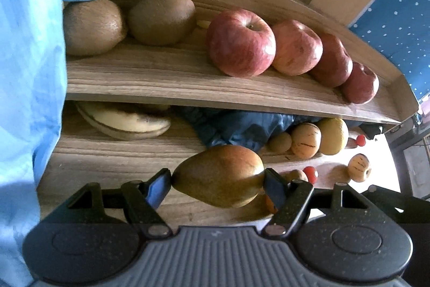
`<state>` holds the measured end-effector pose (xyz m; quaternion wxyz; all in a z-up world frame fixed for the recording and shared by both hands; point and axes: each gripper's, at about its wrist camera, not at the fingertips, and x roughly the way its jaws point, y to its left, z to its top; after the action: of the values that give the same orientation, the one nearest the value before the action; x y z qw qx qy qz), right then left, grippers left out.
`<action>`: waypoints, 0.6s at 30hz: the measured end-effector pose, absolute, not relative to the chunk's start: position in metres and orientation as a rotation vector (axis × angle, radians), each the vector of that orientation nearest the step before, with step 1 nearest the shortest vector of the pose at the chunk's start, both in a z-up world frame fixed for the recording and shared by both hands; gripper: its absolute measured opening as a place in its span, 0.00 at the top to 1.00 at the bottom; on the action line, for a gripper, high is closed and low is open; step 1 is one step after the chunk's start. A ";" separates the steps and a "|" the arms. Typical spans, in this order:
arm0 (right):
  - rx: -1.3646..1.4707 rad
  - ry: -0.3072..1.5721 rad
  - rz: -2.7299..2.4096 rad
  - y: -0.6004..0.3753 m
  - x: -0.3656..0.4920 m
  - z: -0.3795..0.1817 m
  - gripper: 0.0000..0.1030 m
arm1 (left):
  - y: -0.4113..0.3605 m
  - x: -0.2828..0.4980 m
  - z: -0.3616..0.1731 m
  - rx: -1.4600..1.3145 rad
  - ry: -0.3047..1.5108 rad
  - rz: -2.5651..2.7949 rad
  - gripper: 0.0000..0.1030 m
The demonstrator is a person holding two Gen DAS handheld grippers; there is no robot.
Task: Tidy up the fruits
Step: 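Close the left tool on the pear while the right tool grasps the orange, then carry the pear and orange onto the tray and open both tools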
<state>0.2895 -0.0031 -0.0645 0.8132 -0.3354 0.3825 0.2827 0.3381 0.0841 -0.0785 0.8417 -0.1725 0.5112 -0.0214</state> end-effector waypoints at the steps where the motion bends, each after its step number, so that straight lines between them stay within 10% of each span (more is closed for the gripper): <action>1: -0.706 0.816 0.601 -0.005 0.287 -0.061 0.72 | 0.084 0.334 -0.077 -0.360 1.077 -0.047 0.25; 18: -0.570 0.803 0.673 -0.061 0.204 -0.037 0.72 | 0.048 0.242 -0.055 -0.329 1.031 -0.015 0.24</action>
<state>0.2040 -0.0612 -0.0373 0.8272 -0.2685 0.3782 0.3171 0.2423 0.0480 -0.0553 0.8571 -0.1565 0.4908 -0.0071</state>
